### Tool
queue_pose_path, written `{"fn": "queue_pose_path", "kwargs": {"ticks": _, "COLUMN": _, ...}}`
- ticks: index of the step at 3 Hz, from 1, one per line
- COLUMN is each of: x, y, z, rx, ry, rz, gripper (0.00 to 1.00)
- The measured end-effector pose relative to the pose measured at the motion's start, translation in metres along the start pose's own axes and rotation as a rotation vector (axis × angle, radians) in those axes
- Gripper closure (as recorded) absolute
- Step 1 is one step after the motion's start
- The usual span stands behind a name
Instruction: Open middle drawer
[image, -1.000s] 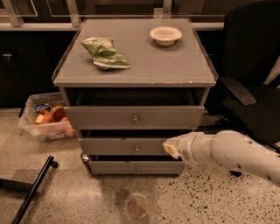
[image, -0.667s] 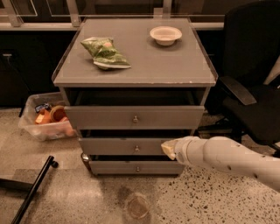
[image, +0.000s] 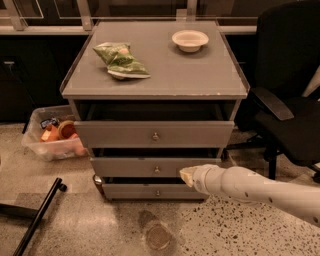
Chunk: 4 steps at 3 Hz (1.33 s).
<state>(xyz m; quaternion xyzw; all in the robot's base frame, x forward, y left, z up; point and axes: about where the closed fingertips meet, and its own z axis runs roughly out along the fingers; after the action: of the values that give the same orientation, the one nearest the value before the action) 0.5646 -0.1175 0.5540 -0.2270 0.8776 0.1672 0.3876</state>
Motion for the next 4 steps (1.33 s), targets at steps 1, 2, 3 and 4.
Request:
{"fn": "queue_pose_path", "kwargs": {"ticks": 1, "x": 0.0, "y": 0.0, "z": 0.0, "rx": 0.017, "ry": -0.003, "rz": 0.003, "gripper": 1.0}}
{"fn": "queue_pose_path", "kwargs": {"ticks": 2, "x": 0.008, "y": -0.008, "z": 0.022, "rx": 0.062, "ry": -0.023, "rz": 0.039, "gripper": 1.0}}
{"fn": "queue_pose_path", "kwargs": {"ticks": 3, "x": 0.004, "y": -0.026, "z": 0.048, "rx": 0.106, "ry": -0.106, "rz": 0.071, "gripper": 1.0}}
{"fn": "queue_pose_path", "kwargs": {"ticks": 4, "x": -0.007, "y": -0.042, "z": 0.077, "rx": 0.122, "ry": -0.19, "rz": 0.101, "gripper": 1.0}}
